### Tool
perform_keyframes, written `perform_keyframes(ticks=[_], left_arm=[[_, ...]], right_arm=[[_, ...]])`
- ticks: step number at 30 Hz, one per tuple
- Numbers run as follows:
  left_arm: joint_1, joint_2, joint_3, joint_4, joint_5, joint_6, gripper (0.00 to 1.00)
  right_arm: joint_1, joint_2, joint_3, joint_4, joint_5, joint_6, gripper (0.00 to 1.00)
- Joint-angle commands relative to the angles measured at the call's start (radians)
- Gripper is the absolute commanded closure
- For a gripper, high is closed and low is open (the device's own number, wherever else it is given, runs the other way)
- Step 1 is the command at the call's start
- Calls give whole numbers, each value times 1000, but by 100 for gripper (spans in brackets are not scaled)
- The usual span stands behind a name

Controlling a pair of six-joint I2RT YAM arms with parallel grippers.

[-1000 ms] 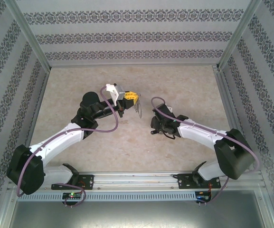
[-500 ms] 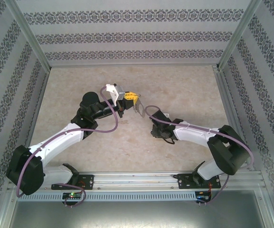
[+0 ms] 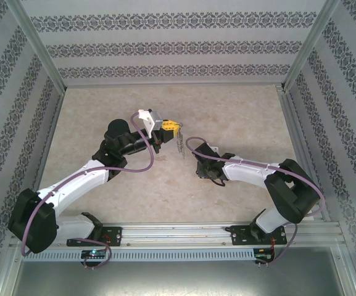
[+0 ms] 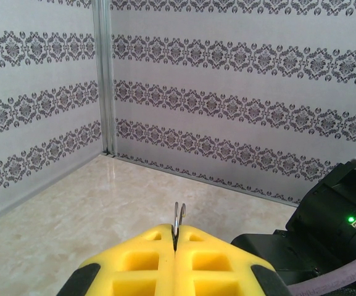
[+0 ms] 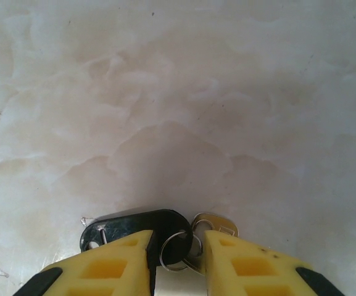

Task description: Put the keys on the keyring

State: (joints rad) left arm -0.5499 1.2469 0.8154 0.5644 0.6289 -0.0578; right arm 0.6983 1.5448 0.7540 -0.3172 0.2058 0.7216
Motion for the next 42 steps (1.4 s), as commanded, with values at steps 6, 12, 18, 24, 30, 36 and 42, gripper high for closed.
perform_keyframes(ticks=[6, 12, 18, 24, 30, 36, 42], left_arm=[[-10, -11, 6, 37, 22, -5, 100], [-10, -9, 7, 40, 23, -8, 100], [-11, -2, 5, 56, 29, -17, 100], [-10, -2, 5, 62, 32, -23, 100], [-12, -4, 4, 64, 32, -24, 100], [-10, 5, 2, 77, 37, -32, 100], [-11, 7, 4, 79, 38, -35, 100]], right_arm=[[9, 20, 2, -6, 32, -13, 73], [7, -4, -13, -4, 32, -8, 79], [7, -45, -18, -14, 36, -13, 88], [-4, -80, -31, -26, 41, -20, 97], [-12, -115, -53, -26, 37, -41, 77], [-10, -104, -49, -17, 25, -79, 67], [-1, -61, -20, -24, 38, -150, 67]])
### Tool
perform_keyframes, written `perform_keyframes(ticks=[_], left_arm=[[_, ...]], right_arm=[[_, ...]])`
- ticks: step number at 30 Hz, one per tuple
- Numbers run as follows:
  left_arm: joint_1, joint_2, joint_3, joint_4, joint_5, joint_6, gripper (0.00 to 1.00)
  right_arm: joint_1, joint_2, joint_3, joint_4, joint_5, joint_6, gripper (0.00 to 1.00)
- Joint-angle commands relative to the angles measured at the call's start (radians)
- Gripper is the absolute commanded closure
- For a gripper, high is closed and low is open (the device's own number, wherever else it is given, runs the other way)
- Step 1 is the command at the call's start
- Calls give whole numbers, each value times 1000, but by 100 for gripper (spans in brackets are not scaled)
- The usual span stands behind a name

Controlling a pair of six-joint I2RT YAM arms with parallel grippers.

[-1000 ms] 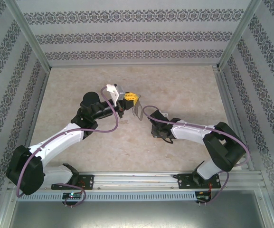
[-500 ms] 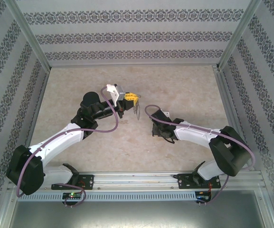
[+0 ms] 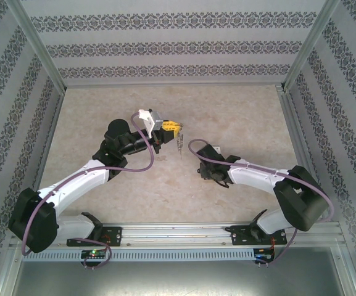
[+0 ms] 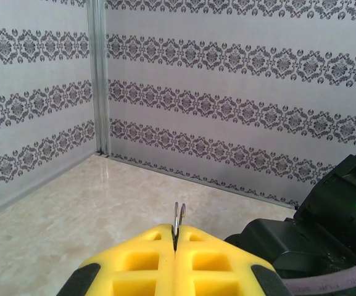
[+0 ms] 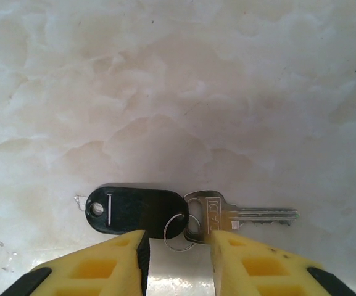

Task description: Put the keys on the keyring

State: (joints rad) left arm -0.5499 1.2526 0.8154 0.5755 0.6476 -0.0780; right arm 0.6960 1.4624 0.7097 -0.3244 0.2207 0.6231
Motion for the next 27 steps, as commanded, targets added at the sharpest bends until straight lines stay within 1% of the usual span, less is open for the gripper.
perform_keyframes(ticks=[1, 6, 13, 22, 27], left_arm=[[-11, 2, 4, 67, 19, -13, 100], [-10, 1, 2, 69, 15, -11, 100], [-10, 2, 2, 75, 13, -17, 100], [-11, 3, 4, 83, 16, -23, 100], [-10, 1, 2, 85, 18, -27, 100]], right_arm=[[1, 28, 29, -19, 25, -62, 67], [3, 57, 44, -30, 35, -93, 68], [4, 112, 68, -31, 44, -106, 73], [4, 101, 68, -47, 61, -99, 89], [3, 73, 65, -57, 66, -97, 100]])
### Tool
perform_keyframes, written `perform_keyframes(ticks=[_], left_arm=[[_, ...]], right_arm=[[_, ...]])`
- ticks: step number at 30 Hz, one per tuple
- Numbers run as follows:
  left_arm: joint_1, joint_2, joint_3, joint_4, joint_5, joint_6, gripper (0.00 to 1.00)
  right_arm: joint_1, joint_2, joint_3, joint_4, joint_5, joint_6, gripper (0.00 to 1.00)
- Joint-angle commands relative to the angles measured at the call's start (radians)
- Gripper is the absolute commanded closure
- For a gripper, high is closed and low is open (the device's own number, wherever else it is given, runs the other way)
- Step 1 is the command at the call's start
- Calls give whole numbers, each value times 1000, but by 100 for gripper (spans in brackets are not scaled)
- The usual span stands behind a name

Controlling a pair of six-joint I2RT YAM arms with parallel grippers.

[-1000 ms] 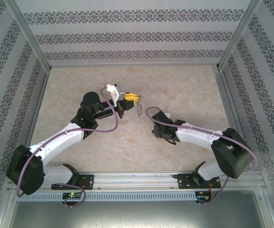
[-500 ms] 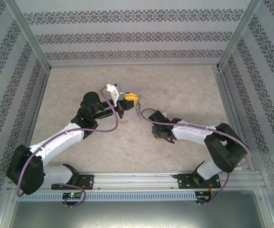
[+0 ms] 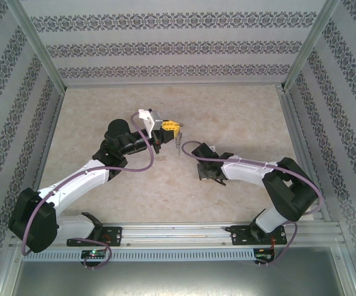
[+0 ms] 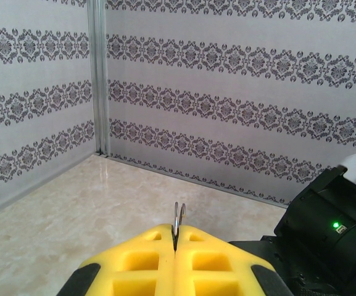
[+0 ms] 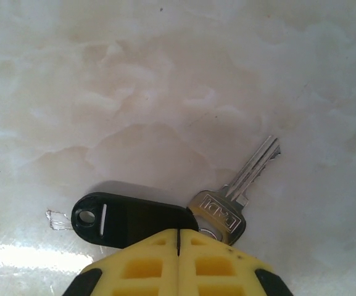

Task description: Put the keys on the keyring

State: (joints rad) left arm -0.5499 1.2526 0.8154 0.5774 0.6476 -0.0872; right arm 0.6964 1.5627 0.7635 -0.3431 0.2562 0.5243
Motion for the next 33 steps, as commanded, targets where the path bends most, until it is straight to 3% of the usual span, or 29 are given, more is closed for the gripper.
perform_keyframes(ticks=[1, 6, 15, 33], left_arm=[[-10, 1, 1, 84, 18, -17, 100], [-11, -5, -4, 84, 18, -18, 100], [-11, -10, -9, 85, 20, -19, 100], [-10, -18, -2, 86, 30, -31, 100]], right_arm=[[2, -34, 11, -41, 29, 2, 100], [-6, -91, 0, -42, 6, 26, 100], [-58, -219, -50, 32, -144, 110, 100], [-91, -103, -99, 104, -170, 126, 100]])
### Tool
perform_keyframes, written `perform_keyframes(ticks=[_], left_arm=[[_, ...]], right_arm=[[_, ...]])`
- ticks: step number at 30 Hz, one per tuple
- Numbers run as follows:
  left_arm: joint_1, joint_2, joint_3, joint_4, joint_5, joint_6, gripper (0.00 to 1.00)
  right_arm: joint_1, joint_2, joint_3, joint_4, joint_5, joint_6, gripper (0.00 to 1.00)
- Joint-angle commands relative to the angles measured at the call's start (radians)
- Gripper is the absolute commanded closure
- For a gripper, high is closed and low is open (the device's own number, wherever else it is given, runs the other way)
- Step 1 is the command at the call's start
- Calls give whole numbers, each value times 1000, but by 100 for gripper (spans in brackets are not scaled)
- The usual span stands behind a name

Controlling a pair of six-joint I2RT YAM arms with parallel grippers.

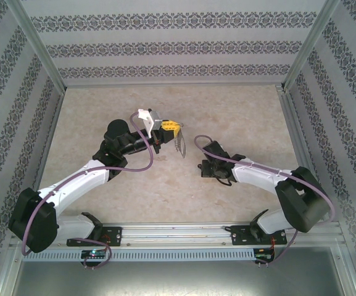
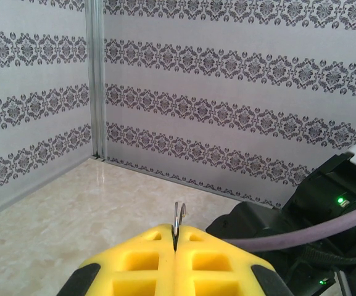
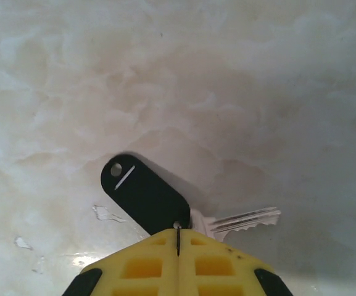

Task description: Put the keys on the keyring

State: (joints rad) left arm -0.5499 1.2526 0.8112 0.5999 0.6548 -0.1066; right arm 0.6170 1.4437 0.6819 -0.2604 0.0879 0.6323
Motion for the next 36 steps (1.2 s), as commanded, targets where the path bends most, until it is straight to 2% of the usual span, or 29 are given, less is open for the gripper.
perform_keyframes(ticks=[1, 5, 9, 12, 23, 29, 36], left_arm=[[-11, -17, 2, 63, 23, -10, 100], [-11, -18, 3, 61, 23, -8, 100], [-12, -17, 3, 63, 24, -8, 100], [-10, -13, 3, 63, 24, -9, 100], [-11, -9, 0, 71, 24, -13, 100], [-10, -11, -1, 72, 25, -16, 100], [-11, -11, -1, 73, 22, -17, 100]], right_arm=[[-11, 17, -18, 23, -2, 18, 100], [-11, 17, -23, 24, 7, 19, 100], [-13, 12, -28, 24, 21, 20, 86], [-13, 14, -31, 28, 19, 21, 84], [-13, 21, -36, 41, 4, 21, 84], [-12, 28, -35, 52, -4, 20, 91], [-11, 35, -39, 61, -11, 23, 90]])
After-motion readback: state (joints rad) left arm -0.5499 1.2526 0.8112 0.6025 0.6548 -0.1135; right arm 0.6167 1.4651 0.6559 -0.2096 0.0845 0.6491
